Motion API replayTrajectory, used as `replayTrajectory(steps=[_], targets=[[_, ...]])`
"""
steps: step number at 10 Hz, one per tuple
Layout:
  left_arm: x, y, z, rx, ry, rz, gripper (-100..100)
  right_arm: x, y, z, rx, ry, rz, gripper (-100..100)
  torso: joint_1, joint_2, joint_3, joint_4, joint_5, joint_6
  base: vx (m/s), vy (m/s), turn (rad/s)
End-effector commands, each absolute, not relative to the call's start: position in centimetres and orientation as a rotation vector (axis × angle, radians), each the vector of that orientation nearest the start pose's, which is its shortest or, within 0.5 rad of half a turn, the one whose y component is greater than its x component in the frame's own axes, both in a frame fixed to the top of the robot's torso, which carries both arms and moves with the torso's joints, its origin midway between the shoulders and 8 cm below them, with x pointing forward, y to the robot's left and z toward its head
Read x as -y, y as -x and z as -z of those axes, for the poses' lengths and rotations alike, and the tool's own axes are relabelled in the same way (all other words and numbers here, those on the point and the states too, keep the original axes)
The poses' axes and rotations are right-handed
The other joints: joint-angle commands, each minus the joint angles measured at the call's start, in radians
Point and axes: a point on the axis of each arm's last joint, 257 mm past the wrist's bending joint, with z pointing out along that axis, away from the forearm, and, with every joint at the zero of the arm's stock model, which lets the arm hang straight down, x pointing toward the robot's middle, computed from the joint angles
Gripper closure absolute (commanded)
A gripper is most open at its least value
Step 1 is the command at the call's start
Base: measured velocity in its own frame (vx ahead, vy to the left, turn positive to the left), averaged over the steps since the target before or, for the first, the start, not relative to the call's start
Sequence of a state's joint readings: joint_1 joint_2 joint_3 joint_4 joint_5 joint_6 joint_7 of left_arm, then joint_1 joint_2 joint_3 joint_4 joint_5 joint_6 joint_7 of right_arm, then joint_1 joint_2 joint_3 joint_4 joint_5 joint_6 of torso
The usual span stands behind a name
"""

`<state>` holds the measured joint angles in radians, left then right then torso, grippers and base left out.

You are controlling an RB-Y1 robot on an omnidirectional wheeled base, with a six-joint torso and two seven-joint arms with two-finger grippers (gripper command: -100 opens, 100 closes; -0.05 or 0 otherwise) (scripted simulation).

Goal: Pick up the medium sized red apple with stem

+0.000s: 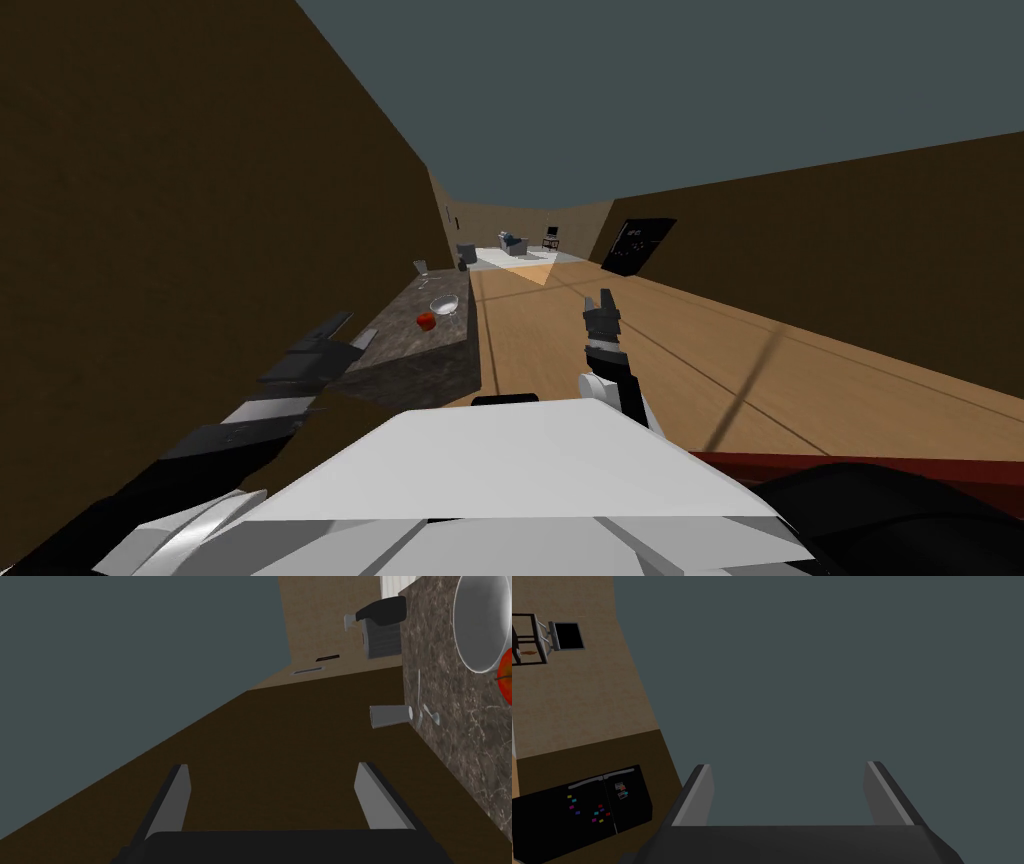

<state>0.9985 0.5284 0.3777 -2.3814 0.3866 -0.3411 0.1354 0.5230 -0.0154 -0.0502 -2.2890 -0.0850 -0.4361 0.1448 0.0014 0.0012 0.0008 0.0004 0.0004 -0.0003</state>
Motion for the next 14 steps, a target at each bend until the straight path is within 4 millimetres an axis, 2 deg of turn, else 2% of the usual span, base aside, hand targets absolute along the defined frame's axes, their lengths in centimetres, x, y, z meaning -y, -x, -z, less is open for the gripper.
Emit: replayTrajectory(steps=[1,4,9,10,11,13,14], targets=[[-41.9,-28.2,5.0,-1.156,0.940,1.047,-100,30.9,-34.6,-1.0,-0.662,-0.696,-1.148,0,0.000,0.000,0.000,0.000,0.000,0.000,-0.022,0.013,-0.117],[-44.4,-27.3,6.5,-1.241,1.034,0.984,-100,30.9,-34.6,-1.0,-0.662,-0.696,-1.148,0,0.001,0.000,0.000,0.000,0.000,0.000,-0.028,0.020,-0.138],[-46.9,-25.8,8.5,-1.333,1.149,0.906,-100,30.9,-34.6,-1.0,-0.662,-0.696,-1.148,0,0.000,-0.001,-0.001,0.000,0.000,0.001,-0.013,0.012,-0.111],[-48.0,-25.5,9.0,-1.366,1.192,0.873,-100,30.9,-34.6,-1.0,-0.662,-0.696,-1.148,0,0.000,-0.001,-0.001,0.000,0.000,0.000,-0.007,0.015,-0.162],[-48.0,-25.3,9.3,-1.375,1.201,0.869,-100,30.9,-34.6,-1.0,-0.662,-0.696,-1.148,0,0.001,-0.002,-0.001,0.000,0.000,0.001,-0.009,0.017,-0.081],[-50.1,-24.5,10.3,-1.435,1.279,0.798,-100,30.9,-34.6,-1.0,-0.662,-0.696,-1.148,0,0.001,-0.002,-0.001,0.000,0.000,0.001,-0.006,0.020,-0.192],[-49.9,-24.3,10.9,-1.454,1.303,0.798,-100,30.9,-34.6,-1.0,-0.662,-0.696,-1.148,0,0.001,-0.002,-0.001,-0.001,0.000,0.001,-0.004,0.026,-0.090]])
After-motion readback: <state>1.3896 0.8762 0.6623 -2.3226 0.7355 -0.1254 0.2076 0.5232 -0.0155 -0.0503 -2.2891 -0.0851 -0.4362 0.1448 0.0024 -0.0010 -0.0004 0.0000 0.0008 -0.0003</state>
